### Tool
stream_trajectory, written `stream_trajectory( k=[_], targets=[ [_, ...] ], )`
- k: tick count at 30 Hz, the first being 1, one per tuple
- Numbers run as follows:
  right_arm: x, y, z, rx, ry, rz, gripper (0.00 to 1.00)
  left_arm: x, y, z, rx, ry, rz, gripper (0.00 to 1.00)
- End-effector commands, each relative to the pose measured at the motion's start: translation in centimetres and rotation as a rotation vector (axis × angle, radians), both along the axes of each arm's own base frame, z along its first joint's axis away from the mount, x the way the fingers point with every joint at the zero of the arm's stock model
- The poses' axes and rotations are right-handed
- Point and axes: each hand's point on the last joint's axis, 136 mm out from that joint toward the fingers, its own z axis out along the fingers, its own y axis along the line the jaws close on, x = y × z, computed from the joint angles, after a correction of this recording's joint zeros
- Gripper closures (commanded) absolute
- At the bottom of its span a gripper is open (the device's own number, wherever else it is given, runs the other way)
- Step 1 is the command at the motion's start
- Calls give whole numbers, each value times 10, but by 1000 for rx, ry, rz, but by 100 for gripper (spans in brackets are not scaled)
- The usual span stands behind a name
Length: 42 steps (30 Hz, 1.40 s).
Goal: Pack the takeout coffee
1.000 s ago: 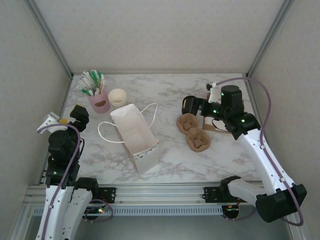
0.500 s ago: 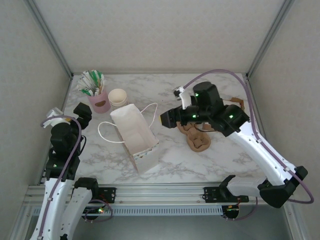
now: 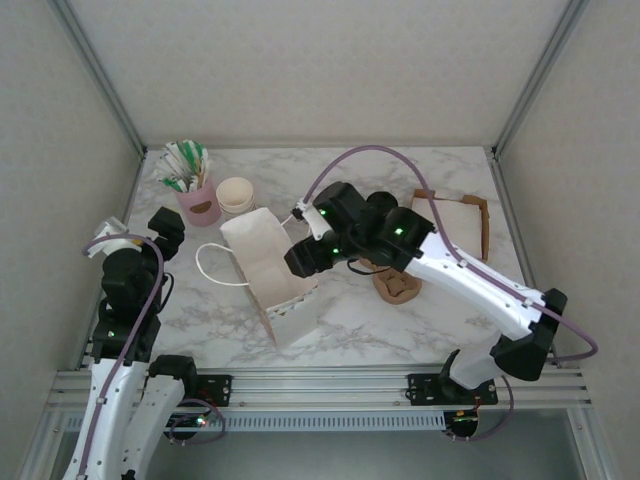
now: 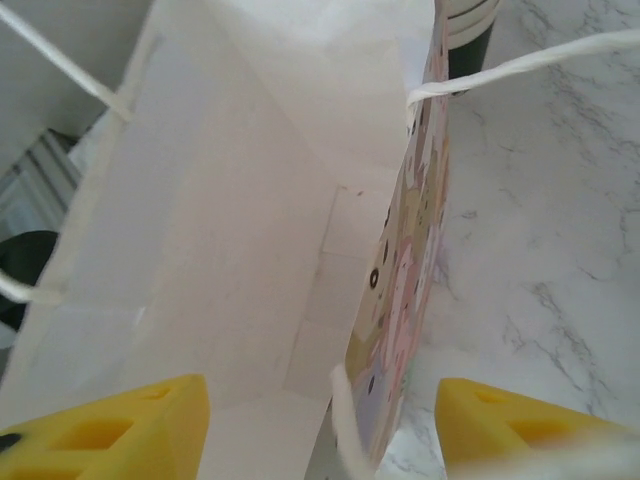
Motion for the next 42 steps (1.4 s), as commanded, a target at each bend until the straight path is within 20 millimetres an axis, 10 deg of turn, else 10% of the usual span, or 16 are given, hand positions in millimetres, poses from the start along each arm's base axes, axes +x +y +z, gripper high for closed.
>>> stream_trajectory(
  k=[1, 19, 42],
  targets=[
    [9, 4, -1, -59, -55, -42, 42, -1, -3, 3, -9, -21, -16, 0],
    [53, -12, -1, -262, -237, -289, 100, -2, -5, 2, -15, -33, -25, 0],
    [157, -70, 4, -35, -129, -651, 100, 8, -11, -5, -25, -10, -58, 0]
  ],
)
